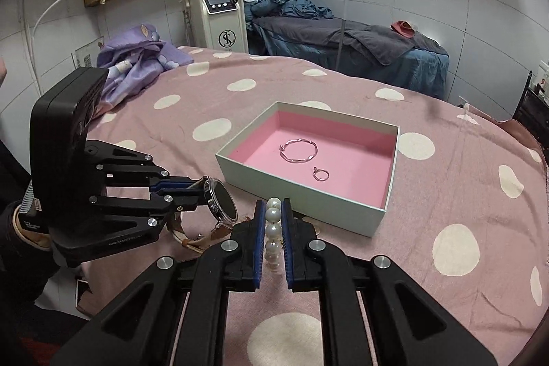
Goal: Organize jewelry
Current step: 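Carry the watch into the box with the left tool while the right tool carries the pearl bracelet in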
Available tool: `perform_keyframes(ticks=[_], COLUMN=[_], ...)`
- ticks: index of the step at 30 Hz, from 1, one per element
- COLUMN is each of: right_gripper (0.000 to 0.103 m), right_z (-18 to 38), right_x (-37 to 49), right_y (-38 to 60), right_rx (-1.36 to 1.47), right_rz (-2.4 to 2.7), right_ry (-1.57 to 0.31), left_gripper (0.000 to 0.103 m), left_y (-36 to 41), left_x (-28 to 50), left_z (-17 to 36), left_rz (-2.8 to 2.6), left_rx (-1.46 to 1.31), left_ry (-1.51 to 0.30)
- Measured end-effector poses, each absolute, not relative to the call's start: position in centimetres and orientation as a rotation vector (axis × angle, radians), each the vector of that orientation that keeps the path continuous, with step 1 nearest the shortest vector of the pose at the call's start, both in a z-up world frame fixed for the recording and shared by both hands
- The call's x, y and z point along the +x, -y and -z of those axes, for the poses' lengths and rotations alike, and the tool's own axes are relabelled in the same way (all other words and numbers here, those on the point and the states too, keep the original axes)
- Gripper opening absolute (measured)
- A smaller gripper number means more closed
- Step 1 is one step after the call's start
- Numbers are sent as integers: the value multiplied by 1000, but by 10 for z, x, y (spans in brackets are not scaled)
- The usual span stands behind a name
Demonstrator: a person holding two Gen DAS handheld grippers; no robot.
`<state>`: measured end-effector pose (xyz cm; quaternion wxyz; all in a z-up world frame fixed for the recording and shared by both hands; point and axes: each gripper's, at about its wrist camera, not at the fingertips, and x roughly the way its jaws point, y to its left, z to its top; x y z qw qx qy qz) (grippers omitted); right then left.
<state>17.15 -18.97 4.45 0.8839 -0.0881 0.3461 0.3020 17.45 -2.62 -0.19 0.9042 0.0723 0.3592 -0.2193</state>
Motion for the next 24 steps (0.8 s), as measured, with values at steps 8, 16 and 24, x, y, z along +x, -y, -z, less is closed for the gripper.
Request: perform_keyframes(ticks=[8, 16, 24], right_gripper=[9, 9, 9], right_z=[-71, -84, -65], right_x=[176, 204, 260], right_y=[192, 187, 181], right_rx=[-158, -156, -86], right_rz=[-636, -592, -522], right_ry=[-673, -634, -708], left_gripper=[5, 5, 5], left_y=[22, 17, 21], left_x=[183, 231, 291], left_z=[-18, -26, -10], left_rz=[466, 436, 393], left_rx=[141, 133, 128], left_ry=[-721, -741, -842])
